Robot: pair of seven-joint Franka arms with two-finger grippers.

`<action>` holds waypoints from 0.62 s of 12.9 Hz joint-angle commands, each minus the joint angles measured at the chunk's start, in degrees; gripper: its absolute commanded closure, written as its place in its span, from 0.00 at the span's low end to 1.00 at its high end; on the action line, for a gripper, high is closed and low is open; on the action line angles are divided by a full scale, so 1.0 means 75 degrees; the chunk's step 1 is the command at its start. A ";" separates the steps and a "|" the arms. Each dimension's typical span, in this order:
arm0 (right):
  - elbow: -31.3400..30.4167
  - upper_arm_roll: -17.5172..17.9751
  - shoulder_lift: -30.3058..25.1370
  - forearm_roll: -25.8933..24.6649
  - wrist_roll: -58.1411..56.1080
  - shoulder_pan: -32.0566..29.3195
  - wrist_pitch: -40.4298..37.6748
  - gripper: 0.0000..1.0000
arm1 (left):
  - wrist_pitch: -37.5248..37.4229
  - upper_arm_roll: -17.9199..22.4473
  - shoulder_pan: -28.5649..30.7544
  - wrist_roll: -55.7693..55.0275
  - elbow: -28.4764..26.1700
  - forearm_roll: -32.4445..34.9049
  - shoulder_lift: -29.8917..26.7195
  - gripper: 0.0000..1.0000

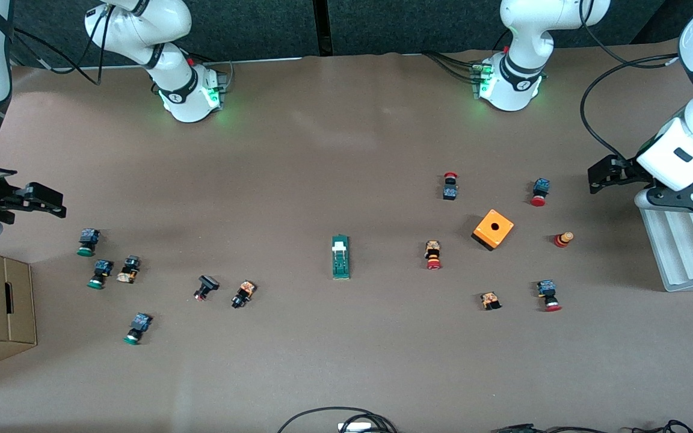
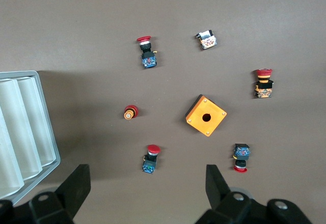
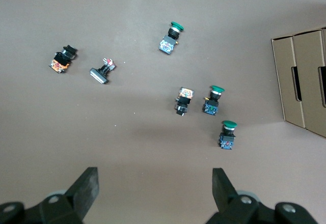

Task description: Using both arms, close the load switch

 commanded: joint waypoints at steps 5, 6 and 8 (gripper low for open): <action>0.0098 -0.0021 0.0030 -0.0191 -0.0075 0.0036 0.0094 0.00 | -0.0082 -0.0070 0.0016 0.0054 0.0119 -0.0033 0.0020 0.00; 0.0098 -0.0021 0.0030 -0.0179 -0.0075 0.0048 0.0094 0.00 | -0.0070 -0.0082 0.0004 0.0054 0.0131 -0.0033 0.0020 0.00; 0.0087 -0.0021 0.0030 -0.0167 -0.0063 0.0048 0.0094 0.00 | -0.0082 -0.0070 0.0015 0.0066 0.0119 -0.0033 0.0020 0.00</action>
